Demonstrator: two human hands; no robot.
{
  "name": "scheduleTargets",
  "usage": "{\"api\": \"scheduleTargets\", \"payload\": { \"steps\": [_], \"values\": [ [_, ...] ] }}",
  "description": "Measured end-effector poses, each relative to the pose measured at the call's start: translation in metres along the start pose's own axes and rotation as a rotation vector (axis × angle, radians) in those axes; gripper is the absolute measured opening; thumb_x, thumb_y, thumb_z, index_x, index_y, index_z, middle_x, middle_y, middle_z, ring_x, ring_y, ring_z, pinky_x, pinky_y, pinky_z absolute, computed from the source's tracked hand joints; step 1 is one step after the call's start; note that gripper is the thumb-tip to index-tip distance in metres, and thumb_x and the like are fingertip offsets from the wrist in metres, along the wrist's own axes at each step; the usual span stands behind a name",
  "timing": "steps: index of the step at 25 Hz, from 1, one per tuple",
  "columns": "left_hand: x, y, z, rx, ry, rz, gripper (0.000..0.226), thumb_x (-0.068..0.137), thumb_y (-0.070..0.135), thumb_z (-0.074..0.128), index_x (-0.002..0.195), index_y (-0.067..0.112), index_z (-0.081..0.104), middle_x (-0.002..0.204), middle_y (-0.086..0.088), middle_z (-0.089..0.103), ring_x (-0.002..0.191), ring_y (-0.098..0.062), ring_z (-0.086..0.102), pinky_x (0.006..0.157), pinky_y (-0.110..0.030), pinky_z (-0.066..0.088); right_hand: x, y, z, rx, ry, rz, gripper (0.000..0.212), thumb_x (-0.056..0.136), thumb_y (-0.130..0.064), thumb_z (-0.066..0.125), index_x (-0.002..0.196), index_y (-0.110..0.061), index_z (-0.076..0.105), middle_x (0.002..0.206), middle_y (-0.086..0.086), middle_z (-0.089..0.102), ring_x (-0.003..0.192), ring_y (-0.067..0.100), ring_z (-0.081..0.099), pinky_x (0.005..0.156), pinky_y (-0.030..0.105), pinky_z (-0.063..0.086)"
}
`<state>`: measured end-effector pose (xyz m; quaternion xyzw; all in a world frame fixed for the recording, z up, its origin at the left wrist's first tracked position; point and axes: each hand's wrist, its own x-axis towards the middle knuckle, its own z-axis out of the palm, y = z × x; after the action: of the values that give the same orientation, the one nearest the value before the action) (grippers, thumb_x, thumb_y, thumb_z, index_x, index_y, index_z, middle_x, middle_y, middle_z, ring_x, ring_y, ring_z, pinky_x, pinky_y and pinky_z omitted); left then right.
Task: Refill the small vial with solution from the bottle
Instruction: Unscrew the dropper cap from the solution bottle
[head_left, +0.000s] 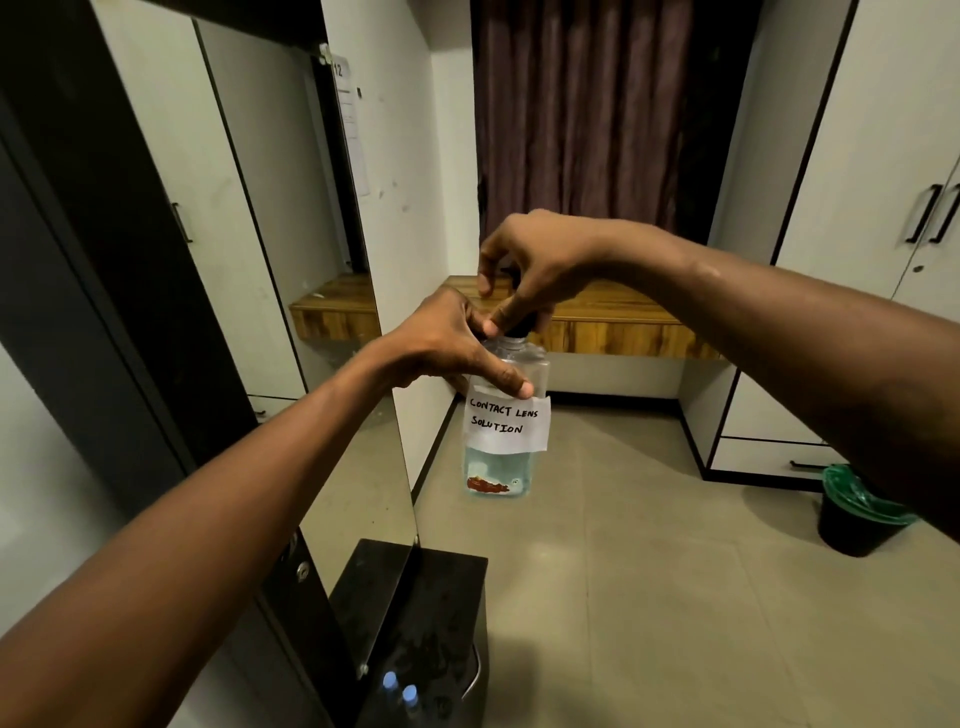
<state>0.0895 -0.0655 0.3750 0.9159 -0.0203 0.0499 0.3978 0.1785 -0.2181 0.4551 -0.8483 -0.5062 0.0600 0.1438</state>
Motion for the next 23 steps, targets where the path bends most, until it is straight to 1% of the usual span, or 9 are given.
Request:
{"api": "scheduleTargets", "payload": {
  "steps": [2, 4, 6, 8, 11, 14, 16, 19, 23],
  "values": [
    [-0.001, -0.004, 0.000, -0.041, 0.008, 0.014, 0.064, 0.056, 0.025, 0.101, 0.108, 0.010, 0.067, 0.089, 0.001, 0.080, 0.082, -0.015, 0.078, 0.064, -0.040, 0.065, -0.004, -0.007, -0.001, 0.039, -0.110, -0.073, 0.056, 0.075, -0.008, 0.088, 0.121, -0.016, 0.057, 0.102, 0.009, 0.077, 0.083, 0.015, 0.078, 0.078, 0.038, 0.065],
    [-0.002, -0.011, -0.006, -0.090, 0.039, 0.015, 0.078, 0.051, 0.028, 0.102, 0.117, 0.017, 0.062, 0.099, 0.002, 0.079, 0.089, -0.016, 0.077, 0.066, -0.038, 0.065, -0.004, -0.009, 0.000, 0.192, -0.146, -0.110, 0.065, 0.079, 0.001, 0.082, 0.131, -0.019, 0.051, 0.114, 0.007, 0.073, 0.099, 0.018, 0.075, 0.084, 0.038, 0.064],
    [-0.003, -0.015, -0.010, -0.082, 0.023, 0.014, 0.068, 0.050, 0.031, 0.100, 0.107, 0.015, 0.067, 0.097, 0.000, 0.079, 0.091, -0.019, 0.077, 0.068, -0.040, 0.065, -0.001, -0.009, 0.001, 0.174, -0.072, -0.067, 0.071, 0.080, -0.025, 0.087, 0.139, -0.023, 0.048, 0.123, 0.006, 0.067, 0.099, 0.019, 0.073, 0.077, 0.034, 0.065],
    [-0.003, -0.019, -0.011, -0.053, 0.005, -0.002, 0.058, 0.052, 0.030, 0.100, 0.099, 0.011, 0.071, 0.093, -0.003, 0.080, 0.088, -0.020, 0.078, 0.070, -0.042, 0.065, 0.003, -0.012, 0.004, 0.021, -0.007, 0.022, 0.076, 0.075, -0.048, 0.086, 0.136, -0.015, 0.054, 0.116, 0.011, 0.071, 0.082, 0.020, 0.077, 0.062, 0.031, 0.064],
    [-0.004, -0.024, -0.009, -0.016, -0.012, -0.032, 0.057, 0.055, 0.028, 0.100, 0.101, 0.007, 0.074, 0.091, -0.001, 0.081, 0.087, -0.018, 0.078, 0.070, -0.038, 0.065, 0.006, -0.018, 0.010, -0.087, -0.017, -0.037, 0.044, 0.077, -0.020, 0.088, 0.114, -0.014, 0.066, 0.096, 0.004, 0.076, 0.074, 0.014, 0.077, 0.061, 0.025, 0.061],
    [-0.007, -0.034, -0.009, -0.051, 0.009, -0.037, 0.071, 0.057, 0.022, 0.100, 0.116, 0.007, 0.063, 0.091, 0.004, 0.080, 0.088, -0.018, 0.078, 0.064, -0.029, 0.063, 0.006, -0.019, 0.014, -0.055, -0.054, -0.155, 0.051, 0.076, 0.002, 0.081, 0.117, -0.023, 0.062, 0.105, 0.000, 0.075, 0.094, 0.010, 0.074, 0.078, 0.030, 0.062],
    [-0.008, -0.040, -0.009, -0.045, -0.011, -0.046, 0.070, 0.059, 0.020, 0.099, 0.118, 0.007, 0.065, 0.091, 0.004, 0.081, 0.088, -0.019, 0.078, 0.067, -0.033, 0.064, 0.005, -0.017, 0.017, -0.032, -0.120, -0.168, 0.053, 0.079, -0.003, 0.081, 0.123, -0.027, 0.063, 0.106, -0.004, 0.075, 0.096, 0.007, 0.074, 0.083, 0.030, 0.062],
    [-0.010, -0.052, -0.005, 0.033, -0.063, -0.050, 0.049, 0.058, 0.027, 0.099, 0.100, 0.014, 0.078, 0.092, 0.002, 0.081, 0.087, -0.017, 0.077, 0.076, -0.042, 0.065, 0.004, -0.014, 0.015, -0.129, -0.079, -0.194, 0.035, 0.080, -0.020, 0.083, 0.112, -0.027, 0.072, 0.094, -0.008, 0.075, 0.084, 0.003, 0.072, 0.082, 0.033, 0.063],
    [-0.014, -0.087, 0.013, 0.115, -0.052, -0.101, 0.046, 0.057, 0.030, 0.099, 0.096, 0.017, 0.078, 0.091, 0.004, 0.080, 0.085, -0.012, 0.076, 0.078, -0.039, 0.065, 0.001, -0.006, -0.003, 0.031, -0.053, -0.158, 0.029, 0.086, -0.016, 0.077, 0.114, -0.019, 0.073, 0.101, -0.004, 0.077, 0.090, 0.008, 0.075, 0.086, 0.033, 0.061]
  ]
}}
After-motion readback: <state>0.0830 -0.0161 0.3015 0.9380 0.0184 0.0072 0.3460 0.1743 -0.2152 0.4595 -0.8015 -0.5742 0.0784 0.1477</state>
